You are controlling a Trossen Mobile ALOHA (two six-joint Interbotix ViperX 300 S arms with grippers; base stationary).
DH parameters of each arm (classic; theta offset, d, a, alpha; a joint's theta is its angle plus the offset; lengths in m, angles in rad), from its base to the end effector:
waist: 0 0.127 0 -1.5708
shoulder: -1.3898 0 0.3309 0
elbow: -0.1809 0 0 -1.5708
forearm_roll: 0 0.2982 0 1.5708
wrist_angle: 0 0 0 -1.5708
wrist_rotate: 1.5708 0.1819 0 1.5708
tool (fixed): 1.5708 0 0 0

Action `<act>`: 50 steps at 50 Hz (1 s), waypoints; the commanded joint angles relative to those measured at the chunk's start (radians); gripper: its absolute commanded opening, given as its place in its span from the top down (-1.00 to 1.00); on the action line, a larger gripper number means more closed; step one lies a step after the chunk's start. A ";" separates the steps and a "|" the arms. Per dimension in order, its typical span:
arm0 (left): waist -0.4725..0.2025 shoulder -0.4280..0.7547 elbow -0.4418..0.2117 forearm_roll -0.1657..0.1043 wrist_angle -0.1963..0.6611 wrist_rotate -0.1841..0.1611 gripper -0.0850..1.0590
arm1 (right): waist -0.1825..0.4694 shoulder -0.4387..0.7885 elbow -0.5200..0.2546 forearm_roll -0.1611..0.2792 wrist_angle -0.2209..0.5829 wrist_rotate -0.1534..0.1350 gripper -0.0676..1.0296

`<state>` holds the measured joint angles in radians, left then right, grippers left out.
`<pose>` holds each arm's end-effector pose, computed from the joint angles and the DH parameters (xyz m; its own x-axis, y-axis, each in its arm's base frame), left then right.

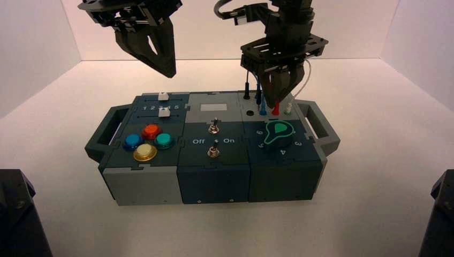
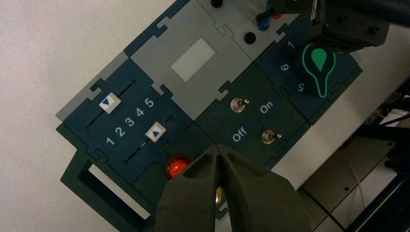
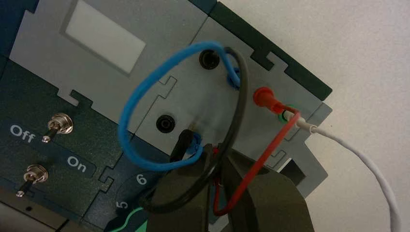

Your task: Insert the red wire.

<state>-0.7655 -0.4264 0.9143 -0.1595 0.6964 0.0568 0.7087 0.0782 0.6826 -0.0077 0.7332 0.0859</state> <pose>0.1690 -0.1881 0.1410 0.2039 -0.3372 -0.9191 0.6719 0.7310 -0.1192 0.2395 0.2041 0.0599 0.0615 0.0460 -0.9970 -0.5878 0.8090 0.0010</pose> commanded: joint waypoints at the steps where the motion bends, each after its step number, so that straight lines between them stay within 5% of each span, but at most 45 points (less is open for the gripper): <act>1: -0.003 -0.005 -0.020 0.002 -0.009 0.008 0.91 | 0.026 0.055 0.026 0.015 0.008 0.003 0.92; 17: -0.003 0.002 -0.020 0.003 -0.008 0.008 0.91 | 0.025 0.009 0.014 0.012 0.014 0.000 0.90; 27: -0.003 0.002 -0.018 0.003 -0.008 0.008 0.90 | 0.011 -0.060 0.003 0.003 0.057 -0.002 0.63; 35: -0.003 0.002 -0.020 0.003 -0.008 0.008 0.91 | -0.014 -0.107 -0.009 -0.011 0.123 0.003 0.07; 50: 0.006 0.002 -0.017 0.011 -0.009 0.008 0.90 | -0.012 -0.186 -0.017 -0.009 0.255 -0.002 0.08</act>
<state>-0.7655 -0.4188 0.9143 -0.1519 0.6934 0.0583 0.6995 -0.0644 0.6857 -0.0153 0.9603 0.0844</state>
